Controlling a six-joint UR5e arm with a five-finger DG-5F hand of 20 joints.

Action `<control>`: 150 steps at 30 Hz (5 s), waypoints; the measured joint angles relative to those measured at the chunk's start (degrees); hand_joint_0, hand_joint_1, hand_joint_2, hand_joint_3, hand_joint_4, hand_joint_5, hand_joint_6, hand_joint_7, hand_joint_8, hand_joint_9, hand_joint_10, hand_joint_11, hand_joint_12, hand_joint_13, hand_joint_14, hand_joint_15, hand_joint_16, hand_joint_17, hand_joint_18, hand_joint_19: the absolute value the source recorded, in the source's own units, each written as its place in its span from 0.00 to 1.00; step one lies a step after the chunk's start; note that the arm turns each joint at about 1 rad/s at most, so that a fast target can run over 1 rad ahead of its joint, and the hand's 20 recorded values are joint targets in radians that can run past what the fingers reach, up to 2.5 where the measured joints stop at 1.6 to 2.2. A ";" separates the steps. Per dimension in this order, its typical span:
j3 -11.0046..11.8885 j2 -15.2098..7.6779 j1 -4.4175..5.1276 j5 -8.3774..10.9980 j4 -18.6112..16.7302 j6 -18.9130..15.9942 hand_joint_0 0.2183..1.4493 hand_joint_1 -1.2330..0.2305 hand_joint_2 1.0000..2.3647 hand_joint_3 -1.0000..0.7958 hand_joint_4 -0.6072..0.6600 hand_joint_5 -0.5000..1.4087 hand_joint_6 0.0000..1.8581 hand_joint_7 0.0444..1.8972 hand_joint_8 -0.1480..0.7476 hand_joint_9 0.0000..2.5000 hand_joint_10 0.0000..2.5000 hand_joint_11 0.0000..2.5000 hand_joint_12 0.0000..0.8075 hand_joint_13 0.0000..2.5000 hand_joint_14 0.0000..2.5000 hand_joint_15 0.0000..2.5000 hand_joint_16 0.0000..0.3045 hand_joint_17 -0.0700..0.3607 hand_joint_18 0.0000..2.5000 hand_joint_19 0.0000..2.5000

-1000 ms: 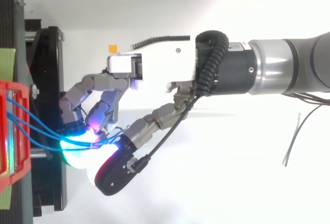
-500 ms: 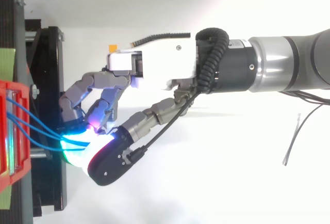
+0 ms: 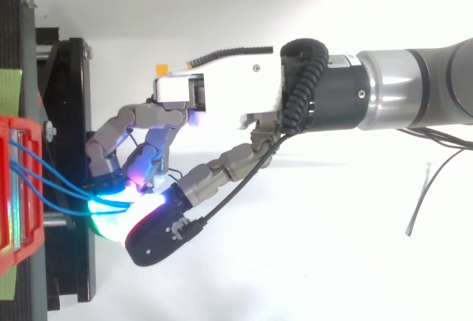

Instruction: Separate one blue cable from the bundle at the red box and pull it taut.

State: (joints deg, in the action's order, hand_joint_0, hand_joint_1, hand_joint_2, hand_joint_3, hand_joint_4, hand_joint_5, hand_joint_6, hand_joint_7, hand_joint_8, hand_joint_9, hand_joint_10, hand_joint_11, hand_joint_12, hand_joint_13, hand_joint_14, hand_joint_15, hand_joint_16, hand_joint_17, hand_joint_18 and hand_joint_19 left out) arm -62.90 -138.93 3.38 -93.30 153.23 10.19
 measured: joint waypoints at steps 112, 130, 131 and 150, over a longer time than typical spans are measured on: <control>1.11 -0.02 -0.49 -0.39 -0.22 -0.08 0.46 0.21 0.00 0.29 0.59 0.18 0.46 0.70 0.61 0.40 0.01 0.42 0.48 0.32 0.01 0.21 0.16 0.42 0.36 0.24; 1.11 -0.02 -0.51 -0.34 0.00 -1.21 0.29 0.54 0.00 0.28 0.57 0.18 0.46 0.56 0.60 0.41 0.01 0.41 0.48 0.32 0.01 0.21 0.16 0.42 0.35 0.28; 1.11 -0.02 -0.51 -0.35 -0.03 -1.34 0.33 0.52 0.00 0.28 0.57 0.18 0.45 0.57 0.60 0.42 0.01 0.42 0.48 0.32 0.01 0.21 0.16 0.42 0.34 0.28; 1.11 -0.02 -0.57 -0.38 -0.10 -1.67 0.49 0.18 0.01 0.34 0.48 0.16 0.49 0.61 0.57 0.39 0.01 0.43 0.47 0.31 0.01 0.21 0.16 0.41 0.33 0.24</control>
State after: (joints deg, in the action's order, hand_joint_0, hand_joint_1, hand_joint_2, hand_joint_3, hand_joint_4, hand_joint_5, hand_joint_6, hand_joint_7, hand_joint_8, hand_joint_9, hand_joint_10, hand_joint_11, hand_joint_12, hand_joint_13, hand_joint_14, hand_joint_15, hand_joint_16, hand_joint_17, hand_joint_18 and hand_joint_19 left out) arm -61.79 -138.95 2.81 -93.69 153.14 8.53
